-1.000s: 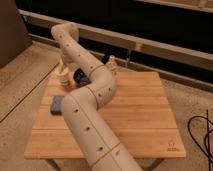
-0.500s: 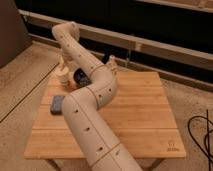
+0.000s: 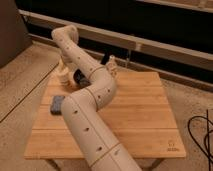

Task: Place the ceramic cup in the ceramic bowl

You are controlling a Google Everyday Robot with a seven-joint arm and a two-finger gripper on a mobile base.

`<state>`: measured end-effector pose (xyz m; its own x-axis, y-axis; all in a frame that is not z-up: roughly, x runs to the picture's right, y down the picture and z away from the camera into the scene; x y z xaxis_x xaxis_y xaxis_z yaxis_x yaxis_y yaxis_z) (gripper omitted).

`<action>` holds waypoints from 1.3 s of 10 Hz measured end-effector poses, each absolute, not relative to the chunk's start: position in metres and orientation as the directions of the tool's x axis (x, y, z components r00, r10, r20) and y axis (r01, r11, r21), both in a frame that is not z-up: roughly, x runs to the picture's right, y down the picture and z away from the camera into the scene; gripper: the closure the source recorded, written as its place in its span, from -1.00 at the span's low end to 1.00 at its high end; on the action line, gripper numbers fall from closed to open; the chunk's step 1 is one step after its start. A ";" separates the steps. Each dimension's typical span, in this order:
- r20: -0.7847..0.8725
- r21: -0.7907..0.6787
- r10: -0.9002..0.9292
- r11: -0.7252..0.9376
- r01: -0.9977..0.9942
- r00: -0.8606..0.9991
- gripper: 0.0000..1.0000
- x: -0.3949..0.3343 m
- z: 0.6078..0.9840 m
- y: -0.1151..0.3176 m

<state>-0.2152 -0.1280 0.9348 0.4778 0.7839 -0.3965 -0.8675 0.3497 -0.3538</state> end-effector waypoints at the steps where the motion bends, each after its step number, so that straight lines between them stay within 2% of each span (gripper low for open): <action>1: -0.397 -0.355 0.783 0.349 -0.867 0.478 -0.45 -0.215 0.935 -0.127; 2: -0.402 -0.382 0.768 0.354 -0.853 0.499 -0.04 -0.218 0.935 -0.120; 6: -0.403 -0.415 0.760 0.345 -0.842 0.510 0.85 -0.222 0.931 -0.116; 8: -0.399 -0.414 0.764 0.344 -0.843 0.507 1.00 -0.220 0.927 -0.121; 13: -0.309 -0.356 0.825 0.361 -0.862 0.474 1.00 -0.211 0.884 -0.185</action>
